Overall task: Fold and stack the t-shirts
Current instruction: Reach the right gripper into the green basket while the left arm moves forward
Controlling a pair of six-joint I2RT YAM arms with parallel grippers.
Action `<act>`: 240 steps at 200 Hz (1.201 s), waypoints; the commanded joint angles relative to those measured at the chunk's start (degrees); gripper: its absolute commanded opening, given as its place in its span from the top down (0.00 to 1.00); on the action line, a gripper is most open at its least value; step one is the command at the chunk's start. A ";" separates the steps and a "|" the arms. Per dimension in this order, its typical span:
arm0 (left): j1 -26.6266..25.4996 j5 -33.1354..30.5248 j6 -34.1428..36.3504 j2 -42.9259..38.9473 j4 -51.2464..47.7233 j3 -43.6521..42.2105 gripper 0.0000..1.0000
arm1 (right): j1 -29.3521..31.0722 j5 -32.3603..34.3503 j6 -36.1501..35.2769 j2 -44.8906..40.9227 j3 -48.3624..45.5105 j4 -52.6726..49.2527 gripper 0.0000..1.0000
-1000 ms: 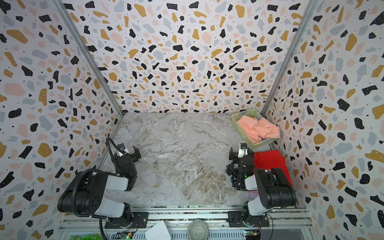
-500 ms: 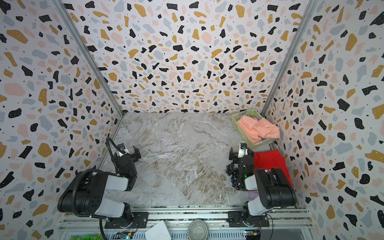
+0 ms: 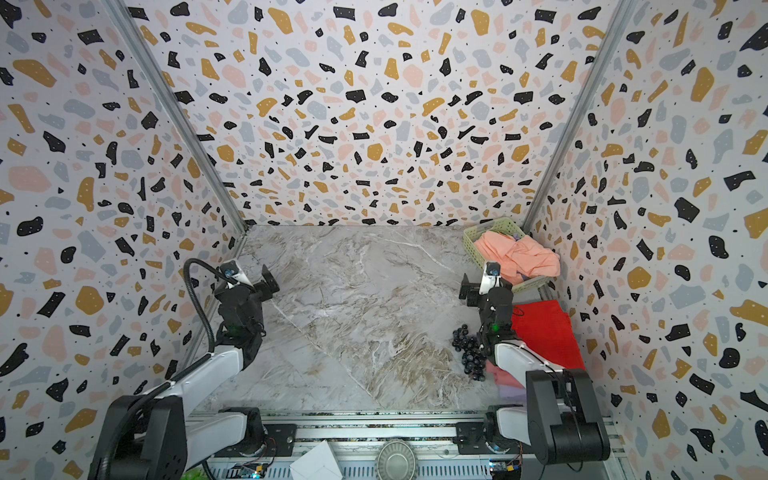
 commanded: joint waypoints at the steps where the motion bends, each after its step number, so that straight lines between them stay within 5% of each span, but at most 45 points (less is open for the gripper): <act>1: -1.72 11.08 -11.25 -3.22 -17.69 3.89 0.00 | 1.77 -9.32 8.09 -4.43 6.28 -21.43 0.01; 32: -7.30 22.92 -21.70 -7.89 -23.60 3.86 0.00 | 7.49 -19.19 16.83 -10.34 6.46 -28.78 0.01; 90: -24.02 17.19 -37.38 -14.51 -23.04 3.29 0.01 | 20.44 -20.97 35.64 -17.68 0.83 -26.47 0.01; 113: -25.18 21.08 -40.48 -14.15 -12.79 0.58 0.00 | 21.64 -24.58 35.74 -16.58 -1.22 -16.60 0.01; 129: -25.11 20.17 -43.82 -13.66 -9.31 -1.37 0.01 | 20.76 -23.70 35.80 -14.51 1.19 -20.11 0.01; 159: -25.10 20.18 -35.12 -10.57 -11.06 2.60 0.01 | 14.92 -22.29 31.87 -7.84 4.26 -15.61 0.01; 188: -25.10 17.45 -23.68 -3.97 -18.00 11.81 0.00 | 11.39 -0.85 17.30 1.64 14.19 -17.67 0.01; 201: -25.23 18.23 -20.11 -0.71 -18.11 14.51 0.00 | 8.94 3.85 10.55 6.99 18.48 -16.64 0.01; 240: -25.93 21.61 -13.42 9.87 -18.69 21.19 0.00 | -3.59 3.55 7.27 22.72 31.43 -16.24 0.05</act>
